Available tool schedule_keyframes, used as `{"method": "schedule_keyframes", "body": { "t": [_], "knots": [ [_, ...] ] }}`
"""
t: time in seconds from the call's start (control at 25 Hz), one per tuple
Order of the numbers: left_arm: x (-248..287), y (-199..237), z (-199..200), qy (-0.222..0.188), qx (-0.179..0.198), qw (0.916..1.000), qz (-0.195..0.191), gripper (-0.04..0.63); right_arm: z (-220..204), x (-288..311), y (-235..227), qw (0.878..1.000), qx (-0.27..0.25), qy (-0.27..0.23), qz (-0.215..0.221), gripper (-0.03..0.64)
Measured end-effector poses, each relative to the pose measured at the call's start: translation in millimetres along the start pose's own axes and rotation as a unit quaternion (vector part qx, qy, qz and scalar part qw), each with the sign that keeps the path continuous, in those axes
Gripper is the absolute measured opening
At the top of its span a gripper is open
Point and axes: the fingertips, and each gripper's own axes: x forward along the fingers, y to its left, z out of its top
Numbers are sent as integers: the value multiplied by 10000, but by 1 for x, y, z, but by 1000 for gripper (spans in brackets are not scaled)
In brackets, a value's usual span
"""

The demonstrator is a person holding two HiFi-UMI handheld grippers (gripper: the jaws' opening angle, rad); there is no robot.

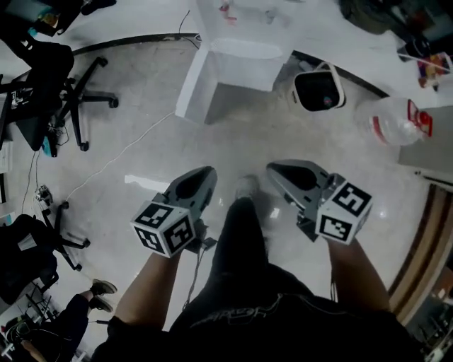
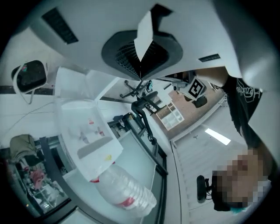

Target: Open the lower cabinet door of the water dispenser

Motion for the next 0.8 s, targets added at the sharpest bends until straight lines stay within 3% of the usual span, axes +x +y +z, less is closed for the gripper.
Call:
{"method": "schedule_keyframes", "body": {
  "t": [0.12,0.2,0.4,0.48,0.8],
  "knots": [
    [-44,-67,17,-399,-52,9985,-376,17,11,-45,53,9979,-635,-15,-126,14],
    [-76,-112,28,-600,104,9965,-579,14,22,-73,91,9953,-959,-13,-132,14],
    [-151,-228,53,-931,1155,9836,-1024,6,59,-148,179,9928,-1170,-258,-45,14],
    [-183,-268,59,-1024,1343,9782,-1209,6,70,-176,217,9895,-1381,-417,4,14],
    [-253,-369,70,-1324,1911,9648,-1229,6,99,-254,304,9752,-2036,-860,112,12]
  ]
}}
